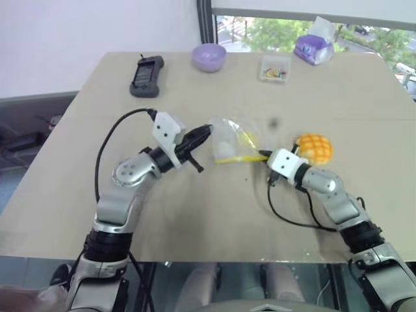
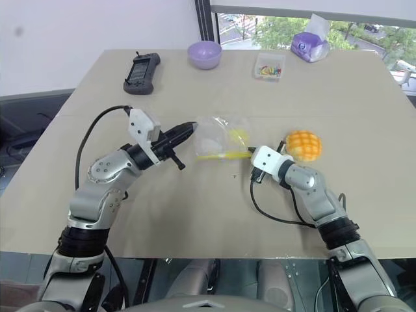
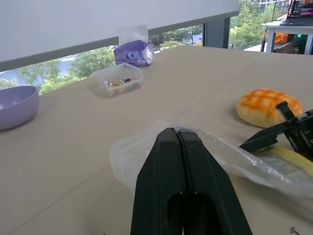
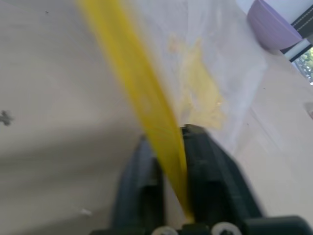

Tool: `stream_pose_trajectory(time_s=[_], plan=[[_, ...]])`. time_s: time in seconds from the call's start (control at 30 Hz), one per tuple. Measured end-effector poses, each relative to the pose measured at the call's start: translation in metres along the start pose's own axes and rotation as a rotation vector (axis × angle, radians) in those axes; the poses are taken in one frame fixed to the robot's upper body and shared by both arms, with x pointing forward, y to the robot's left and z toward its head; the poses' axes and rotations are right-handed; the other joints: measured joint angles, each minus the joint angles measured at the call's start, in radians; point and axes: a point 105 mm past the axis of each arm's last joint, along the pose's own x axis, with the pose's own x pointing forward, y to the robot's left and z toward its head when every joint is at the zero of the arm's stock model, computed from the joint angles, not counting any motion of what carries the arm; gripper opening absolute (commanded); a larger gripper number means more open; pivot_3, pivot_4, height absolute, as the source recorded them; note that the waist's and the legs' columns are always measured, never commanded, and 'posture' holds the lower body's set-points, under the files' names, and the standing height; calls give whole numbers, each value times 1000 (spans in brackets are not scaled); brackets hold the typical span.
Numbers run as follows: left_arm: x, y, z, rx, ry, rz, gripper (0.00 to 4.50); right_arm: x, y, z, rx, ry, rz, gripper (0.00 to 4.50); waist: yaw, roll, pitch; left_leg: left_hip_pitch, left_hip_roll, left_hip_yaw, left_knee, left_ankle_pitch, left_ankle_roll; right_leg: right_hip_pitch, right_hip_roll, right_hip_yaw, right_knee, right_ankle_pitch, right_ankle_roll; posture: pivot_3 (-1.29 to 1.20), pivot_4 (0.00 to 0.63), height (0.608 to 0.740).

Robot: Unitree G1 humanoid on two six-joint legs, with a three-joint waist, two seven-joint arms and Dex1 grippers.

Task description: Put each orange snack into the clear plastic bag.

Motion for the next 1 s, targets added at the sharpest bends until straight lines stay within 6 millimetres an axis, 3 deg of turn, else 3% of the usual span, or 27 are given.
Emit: stream_pose_trajectory(time_s=[0.13,0.23,0.37,0.5,0.6,0.7,0.9,1.0], plan=[[-8,1,-10,23,58,-5,0,-2,-15,7,10,-24,-38,43,-2,0,0,0,0,0,-1,0,0,0,0,0,0,0,0,0,150,740],[-18,0,-24,36,142,-16,782,-1,-24,18,-3,-58,-58,0,-3,0,0,0,0,0,-1,0,0,0,0,0,0,0,0,0,150,740],[-25,0,-28,148,162,-35,2544,0,-30,25,-9,-66,-60,0,3,0,0,0,0,0,-1,0,0,0,0,0,-1,0,0,0,150,740],[-26,-1,-20,296,121,-45,2544,0,-32,27,-4,-48,-57,0,3,0,0,0,0,0,-1,0,0,0,0,0,-1,0,0,0,150,740],[-33,-13,-26,389,140,-110,2544,0,-32,27,-3,-26,-54,0,-3,0,0,0,0,1,-3,0,0,-1,0,1,-1,0,0,0,150,740],[-35,-27,-30,400,142,-152,2544,3,-34,27,-16,1,-48,0,1,0,0,0,0,1,-3,0,0,-2,0,1,-1,0,0,0,150,740],[-27,-52,-14,423,64,-198,2544,17,-28,37,-17,13,-32,0,-1,0,0,0,0,1,-3,0,0,-2,0,1,0,0,0,0,150,740],[-25,-61,-19,381,67,-193,2544,25,-27,42,13,18,-54,0,-2,0,0,0,0,1,-3,0,0,-2,0,1,0,0,0,0,150,740]])
